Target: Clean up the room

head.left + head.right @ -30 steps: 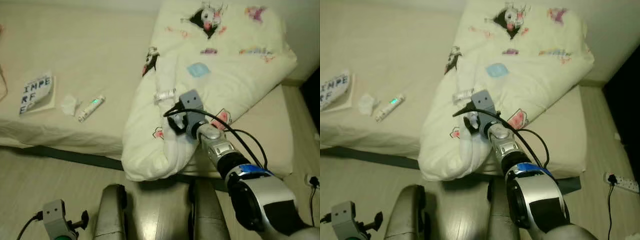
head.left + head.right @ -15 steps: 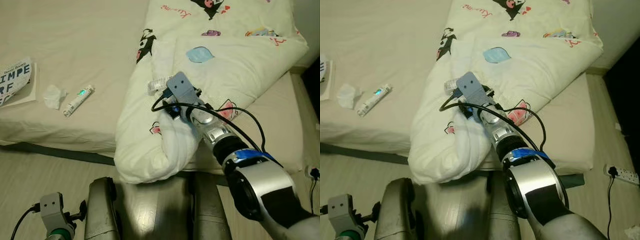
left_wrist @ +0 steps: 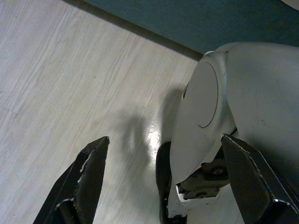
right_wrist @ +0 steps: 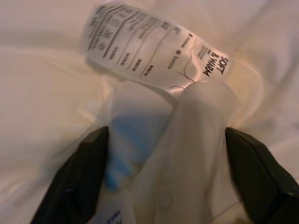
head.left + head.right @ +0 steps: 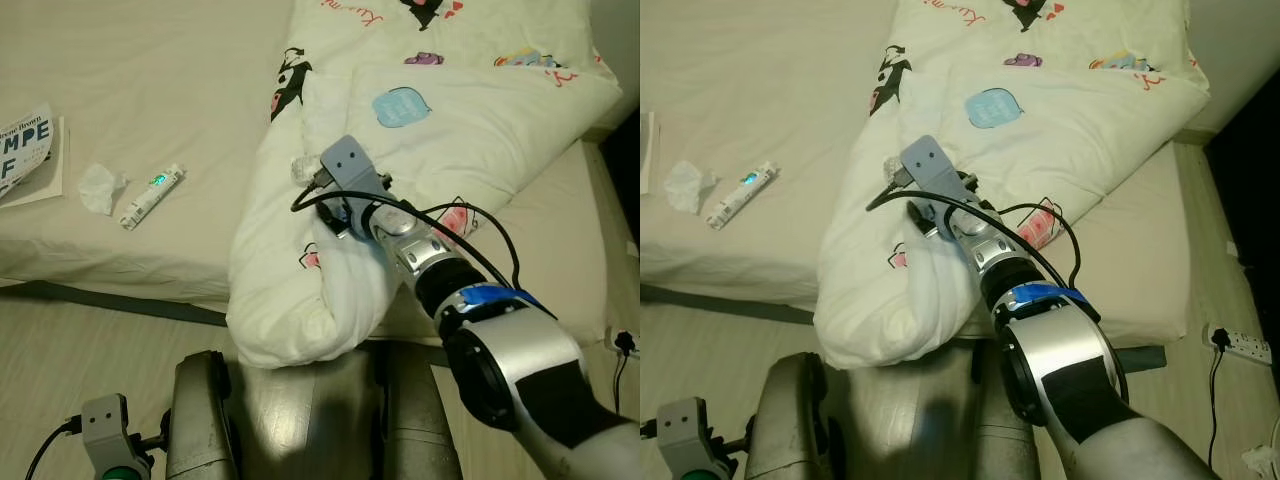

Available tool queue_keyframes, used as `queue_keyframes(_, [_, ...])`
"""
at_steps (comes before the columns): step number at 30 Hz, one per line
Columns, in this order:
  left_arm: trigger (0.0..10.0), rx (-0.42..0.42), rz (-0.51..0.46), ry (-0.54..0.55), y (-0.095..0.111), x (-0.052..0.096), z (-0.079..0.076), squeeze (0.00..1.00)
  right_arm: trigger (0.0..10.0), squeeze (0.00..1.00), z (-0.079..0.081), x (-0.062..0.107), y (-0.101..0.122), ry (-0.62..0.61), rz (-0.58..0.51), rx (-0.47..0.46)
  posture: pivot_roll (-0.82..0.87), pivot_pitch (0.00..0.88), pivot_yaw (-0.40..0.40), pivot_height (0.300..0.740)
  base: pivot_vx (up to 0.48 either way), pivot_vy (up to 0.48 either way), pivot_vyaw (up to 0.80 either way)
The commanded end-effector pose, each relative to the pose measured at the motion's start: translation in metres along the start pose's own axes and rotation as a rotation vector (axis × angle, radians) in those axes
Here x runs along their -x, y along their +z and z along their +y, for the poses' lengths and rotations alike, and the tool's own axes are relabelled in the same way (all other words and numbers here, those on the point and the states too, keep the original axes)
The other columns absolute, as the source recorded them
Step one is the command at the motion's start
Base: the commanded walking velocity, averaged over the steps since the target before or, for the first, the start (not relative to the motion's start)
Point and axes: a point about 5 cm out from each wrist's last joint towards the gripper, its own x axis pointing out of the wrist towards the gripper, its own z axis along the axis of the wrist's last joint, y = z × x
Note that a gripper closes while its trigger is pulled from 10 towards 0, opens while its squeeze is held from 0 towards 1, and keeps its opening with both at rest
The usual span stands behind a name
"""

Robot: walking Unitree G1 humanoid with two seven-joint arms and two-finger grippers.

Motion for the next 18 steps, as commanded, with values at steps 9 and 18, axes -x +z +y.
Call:
queue_keyframes(9, [10.0, 0.005, 0.040, -0.006, -0.012, 0.005, -0.003, 0.00, 0.0, 0.00, -0.009, 0.003, -0.018, 0.009, 0.111, -0.068, 0.00, 0.246, 0.007, 0.535, 0.000, 0.000, 0.00])
queue_keyframes(18, [10.0, 0.007, 0.044, -0.010, -0.011, 0.004, -0.006, 0.00, 0.0, 0.00, -0.043, 0.008, -0.014, -0.224, 0.089, -0.202, -0.01, 0.235, 0.002, 0.535, 0.000, 0.000, 0.00])
